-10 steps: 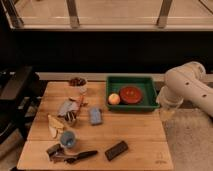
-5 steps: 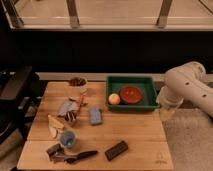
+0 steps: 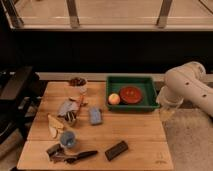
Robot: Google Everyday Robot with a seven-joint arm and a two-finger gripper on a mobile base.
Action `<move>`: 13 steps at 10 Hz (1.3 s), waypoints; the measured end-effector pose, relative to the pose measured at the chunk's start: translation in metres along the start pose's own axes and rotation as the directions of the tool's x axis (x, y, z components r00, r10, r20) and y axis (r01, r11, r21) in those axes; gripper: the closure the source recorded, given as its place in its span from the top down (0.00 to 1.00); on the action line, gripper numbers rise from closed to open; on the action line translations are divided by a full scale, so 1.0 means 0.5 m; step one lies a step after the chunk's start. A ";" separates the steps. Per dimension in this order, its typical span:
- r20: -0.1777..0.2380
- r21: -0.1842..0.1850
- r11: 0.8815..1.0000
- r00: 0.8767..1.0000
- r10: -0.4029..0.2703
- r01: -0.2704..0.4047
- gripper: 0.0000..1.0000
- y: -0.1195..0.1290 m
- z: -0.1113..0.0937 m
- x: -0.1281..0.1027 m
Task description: Place brush in plastic cup
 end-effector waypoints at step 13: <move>0.230 -0.055 0.961 0.940 -0.252 0.271 0.65 0.064 0.094 -0.418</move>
